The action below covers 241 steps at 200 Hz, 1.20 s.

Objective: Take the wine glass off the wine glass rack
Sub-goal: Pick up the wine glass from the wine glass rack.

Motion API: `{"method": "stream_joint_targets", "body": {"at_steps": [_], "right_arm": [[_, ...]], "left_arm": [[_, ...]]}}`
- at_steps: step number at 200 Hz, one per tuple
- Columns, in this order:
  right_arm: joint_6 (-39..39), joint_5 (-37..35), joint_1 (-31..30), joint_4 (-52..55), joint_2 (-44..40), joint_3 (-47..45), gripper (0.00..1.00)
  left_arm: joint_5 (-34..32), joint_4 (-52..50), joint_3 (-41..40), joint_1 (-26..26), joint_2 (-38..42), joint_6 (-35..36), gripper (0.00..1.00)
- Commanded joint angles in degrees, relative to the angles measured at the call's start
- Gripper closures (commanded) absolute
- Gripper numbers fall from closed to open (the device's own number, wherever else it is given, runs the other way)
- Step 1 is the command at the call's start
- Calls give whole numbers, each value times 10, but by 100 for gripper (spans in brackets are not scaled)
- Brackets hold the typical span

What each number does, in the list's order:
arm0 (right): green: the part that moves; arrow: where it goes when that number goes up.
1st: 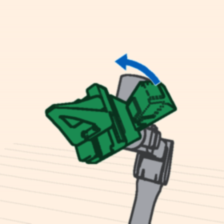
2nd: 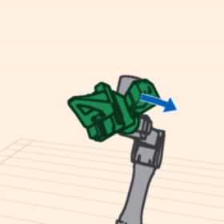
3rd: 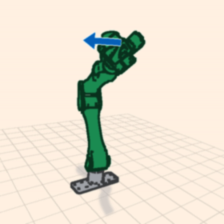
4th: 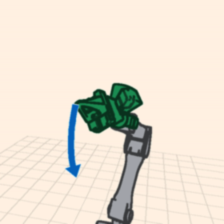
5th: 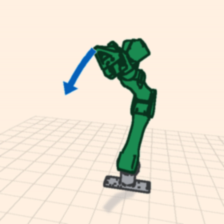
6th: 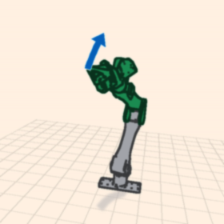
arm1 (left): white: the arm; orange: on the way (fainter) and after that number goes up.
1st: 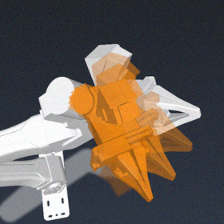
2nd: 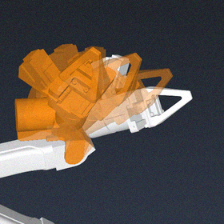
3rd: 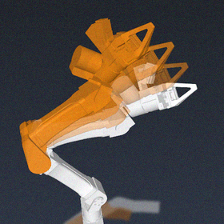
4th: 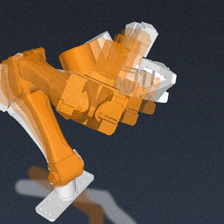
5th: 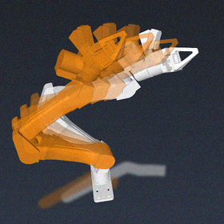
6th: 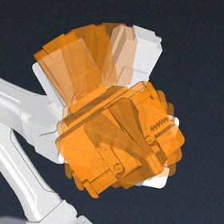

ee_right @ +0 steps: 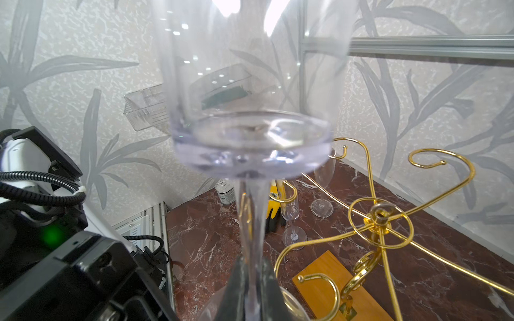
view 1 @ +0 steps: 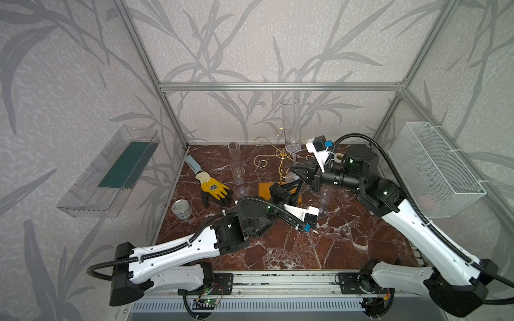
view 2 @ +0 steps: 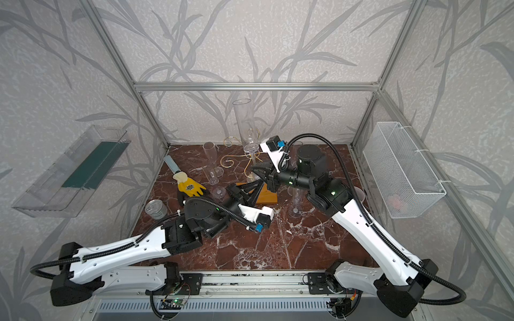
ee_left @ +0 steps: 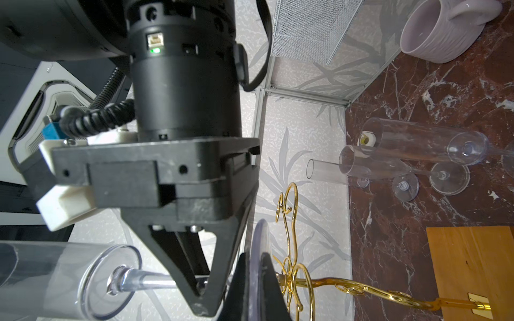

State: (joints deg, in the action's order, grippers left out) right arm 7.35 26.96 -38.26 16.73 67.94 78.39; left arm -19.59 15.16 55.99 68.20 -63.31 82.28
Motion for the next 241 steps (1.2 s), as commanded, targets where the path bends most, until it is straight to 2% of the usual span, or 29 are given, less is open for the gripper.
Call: {"method": "stream_joint_targets", "body": {"at_steps": [1, 6, 14, 28, 43, 56, 74, 97, 136, 164, 180, 222, 241], "right_arm": [[10, -16, -2, -33, -8, -6, 100], [9, -19, -2, -35, -9, -7, 100], [4, -25, -2, -37, -12, -8, 100], [-6, -43, -3, -37, -19, -7, 100], [-22, -68, -3, -39, -29, -6, 100], [-33, -77, -3, -44, -39, -8, 100], [-44, -65, -3, -60, -55, -19, 100], [-58, -29, -6, -72, -76, -44, 100], [-86, -33, -43, -47, -109, -92, 100], [-82, -53, -76, -52, -132, -140, 100], [-70, -65, -90, -62, -145, -169, 100], [-51, -84, -132, -70, -162, -226, 100], [-47, -92, -149, -82, -170, -248, 100]], "left_arm": [[23, 67, -26, 4, 18, 30, 66], [23, 70, -27, 5, 20, 23, 57], [22, 72, -27, 6, 25, 8, 50], [21, 82, -28, 7, 38, -35, 42], [24, 84, -27, 7, 60, -109, 38], [25, 73, -21, 7, 84, -183, 37], [7, 53, -13, 4, 116, -329, 37], [13, -9, 0, 0, 161, -446, 37], [63, -110, 20, -21, 222, -636, 33], [104, -124, -2, -53, 247, -739, 31], [152, -120, -15, -84, 252, -796, 30], [279, -118, -17, -159, 220, -921, 29], [297, -113, -16, -175, 202, -963, 29]]}}
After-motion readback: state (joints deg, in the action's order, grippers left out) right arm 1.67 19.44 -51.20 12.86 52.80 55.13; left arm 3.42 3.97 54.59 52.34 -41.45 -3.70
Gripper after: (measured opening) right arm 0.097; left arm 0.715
